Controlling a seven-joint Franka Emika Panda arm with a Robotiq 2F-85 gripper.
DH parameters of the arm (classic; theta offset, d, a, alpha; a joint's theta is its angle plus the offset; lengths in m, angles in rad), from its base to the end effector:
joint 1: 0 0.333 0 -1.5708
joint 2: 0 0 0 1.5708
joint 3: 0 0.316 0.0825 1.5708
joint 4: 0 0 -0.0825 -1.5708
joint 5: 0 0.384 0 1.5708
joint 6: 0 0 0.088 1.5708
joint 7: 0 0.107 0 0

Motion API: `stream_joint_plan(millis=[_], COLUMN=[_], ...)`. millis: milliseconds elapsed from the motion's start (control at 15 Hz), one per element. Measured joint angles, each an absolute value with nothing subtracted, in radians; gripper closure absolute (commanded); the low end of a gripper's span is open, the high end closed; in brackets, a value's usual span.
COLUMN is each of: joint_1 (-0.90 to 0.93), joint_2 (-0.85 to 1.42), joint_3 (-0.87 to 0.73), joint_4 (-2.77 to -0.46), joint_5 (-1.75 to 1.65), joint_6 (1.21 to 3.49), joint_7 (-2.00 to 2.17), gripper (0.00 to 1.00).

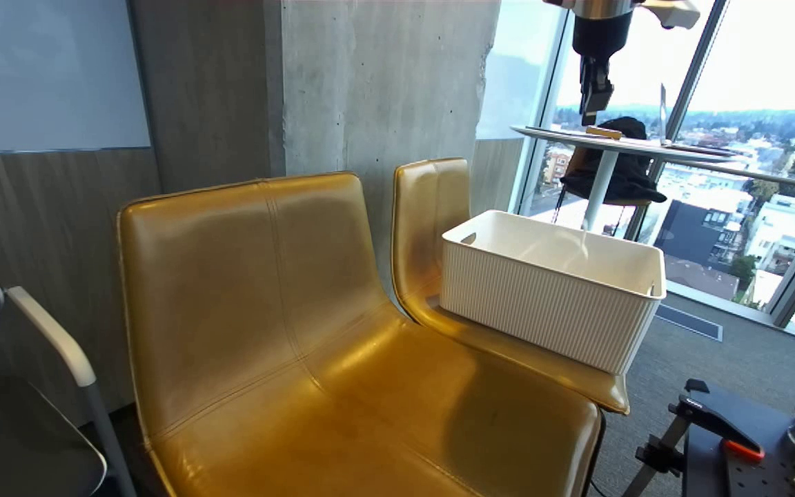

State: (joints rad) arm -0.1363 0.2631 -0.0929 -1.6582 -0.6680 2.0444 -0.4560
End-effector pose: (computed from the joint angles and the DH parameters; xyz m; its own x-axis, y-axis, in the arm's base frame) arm 0.6317 -0.1766 0.4795 0.8809 0.4066 -0.2422 0.4699 -0.6902 0.5503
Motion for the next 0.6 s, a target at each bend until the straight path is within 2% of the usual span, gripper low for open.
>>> stream_joint_plan(millis=[200, 333, 600], joint_1=[-0.138, -0.141, -0.145], joint_2=[0.24, 0.212, 0.15], joint_3=[-0.093, -0.093, -0.096], joint_4=[-1.721, -1.782, -1.912], joint_5=[-0.636, -0.61, -0.543], joint_6=[2.107, 2.168, 2.299], joint_7=[-0.456, -0.456, -0.447], gripper=[0.12, 0.01, 0.0])
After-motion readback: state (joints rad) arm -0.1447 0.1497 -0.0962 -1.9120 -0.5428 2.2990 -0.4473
